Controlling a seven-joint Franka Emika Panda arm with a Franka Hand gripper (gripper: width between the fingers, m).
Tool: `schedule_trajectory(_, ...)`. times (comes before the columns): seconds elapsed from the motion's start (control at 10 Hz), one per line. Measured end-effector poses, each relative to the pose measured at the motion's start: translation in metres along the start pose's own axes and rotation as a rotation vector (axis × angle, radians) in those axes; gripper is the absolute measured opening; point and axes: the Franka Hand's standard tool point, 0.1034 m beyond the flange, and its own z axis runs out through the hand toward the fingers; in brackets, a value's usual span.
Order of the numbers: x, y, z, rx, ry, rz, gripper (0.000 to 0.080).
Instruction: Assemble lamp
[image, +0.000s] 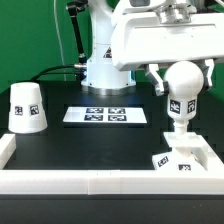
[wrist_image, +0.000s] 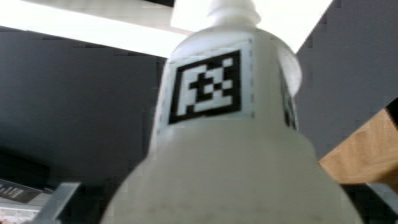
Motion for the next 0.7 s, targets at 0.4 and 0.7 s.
schedule_trajectory(0.4,-0.0036,-0.0097,0.0055,0.004,0.001,-0.005,0.0576)
schedule_trajectory(0.7,-0.0067,-0.0088,0.0076,0.004,-0.005,-0.003,0.0576)
